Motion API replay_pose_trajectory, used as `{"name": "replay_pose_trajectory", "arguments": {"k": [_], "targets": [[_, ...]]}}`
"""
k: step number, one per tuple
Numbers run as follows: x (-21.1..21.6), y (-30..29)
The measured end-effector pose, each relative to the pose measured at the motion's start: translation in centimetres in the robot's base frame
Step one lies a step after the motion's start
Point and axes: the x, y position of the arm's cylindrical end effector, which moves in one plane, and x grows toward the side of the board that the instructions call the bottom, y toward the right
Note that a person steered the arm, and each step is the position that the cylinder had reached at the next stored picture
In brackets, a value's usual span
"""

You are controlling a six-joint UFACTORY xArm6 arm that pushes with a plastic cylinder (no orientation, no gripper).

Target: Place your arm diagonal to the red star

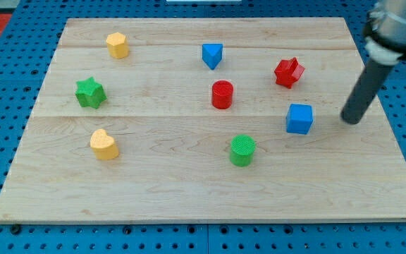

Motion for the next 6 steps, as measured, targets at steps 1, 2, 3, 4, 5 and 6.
{"name": "replay_pose_trajectory", "arguments": {"k": [1, 2, 3, 4, 5, 6], "targets": [[0.0, 0.0], [5.4, -0.3], [6.8, -0.3], [9.5, 0.4], [12.7, 1.0], [10.3, 4.0]]}}
